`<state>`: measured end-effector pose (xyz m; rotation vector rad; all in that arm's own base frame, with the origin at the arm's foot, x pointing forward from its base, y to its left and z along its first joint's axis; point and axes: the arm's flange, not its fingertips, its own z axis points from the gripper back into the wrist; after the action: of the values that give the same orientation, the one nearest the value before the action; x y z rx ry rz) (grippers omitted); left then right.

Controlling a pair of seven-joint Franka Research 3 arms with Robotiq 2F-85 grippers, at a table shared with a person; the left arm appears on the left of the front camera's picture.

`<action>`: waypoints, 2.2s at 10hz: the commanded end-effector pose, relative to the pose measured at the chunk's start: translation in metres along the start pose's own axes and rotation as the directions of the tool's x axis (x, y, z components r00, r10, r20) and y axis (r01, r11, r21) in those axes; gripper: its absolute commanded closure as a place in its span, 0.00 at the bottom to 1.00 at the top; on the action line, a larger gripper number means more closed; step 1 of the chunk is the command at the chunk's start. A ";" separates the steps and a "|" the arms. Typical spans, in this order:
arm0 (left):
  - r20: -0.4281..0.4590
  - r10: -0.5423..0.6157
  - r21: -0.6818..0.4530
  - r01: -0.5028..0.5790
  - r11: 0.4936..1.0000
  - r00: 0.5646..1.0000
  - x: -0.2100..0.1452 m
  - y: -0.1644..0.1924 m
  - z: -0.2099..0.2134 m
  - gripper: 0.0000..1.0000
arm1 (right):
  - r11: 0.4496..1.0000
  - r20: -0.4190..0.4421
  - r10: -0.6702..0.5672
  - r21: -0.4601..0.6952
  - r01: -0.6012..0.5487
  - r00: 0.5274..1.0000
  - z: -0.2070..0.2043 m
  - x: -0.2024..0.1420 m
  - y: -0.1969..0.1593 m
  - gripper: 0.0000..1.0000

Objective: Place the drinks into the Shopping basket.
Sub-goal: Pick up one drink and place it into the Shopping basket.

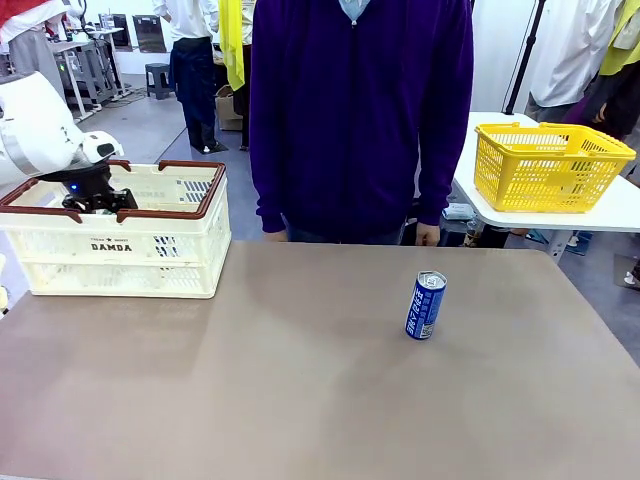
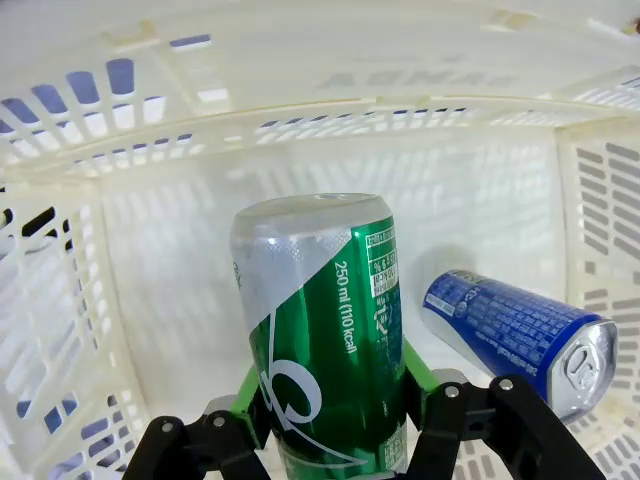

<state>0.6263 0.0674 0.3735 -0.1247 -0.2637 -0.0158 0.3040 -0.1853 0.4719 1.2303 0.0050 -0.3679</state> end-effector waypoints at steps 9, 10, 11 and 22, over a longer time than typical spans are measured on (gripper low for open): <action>0.161 -0.046 -0.137 0.068 0.988 0.986 -0.049 -0.010 0.164 0.00 | 1.000 -0.003 -0.012 0.001 0.012 1.000 0.001 -0.002 0.004 0.00; 0.181 -0.110 -0.239 0.152 0.959 0.977 -0.082 -0.012 0.198 0.00 | 1.000 -0.003 -0.012 0.001 0.012 1.000 0.001 -0.002 0.004 0.00; 0.218 -0.166 -0.364 0.238 0.900 0.962 -0.120 -0.010 0.222 0.00 | 1.000 -0.003 -0.012 0.001 0.012 1.000 0.001 -0.002 0.004 0.00; 0.315 -0.171 -0.829 0.358 0.430 0.934 -0.227 0.060 0.228 0.00 | 1.000 -0.003 -0.012 0.001 0.012 1.000 0.001 -0.002 0.004 0.00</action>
<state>0.3573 0.1573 0.5318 -1.1609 -0.4514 -0.5019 0.3040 -0.1854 0.4719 1.2304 0.0054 -0.3679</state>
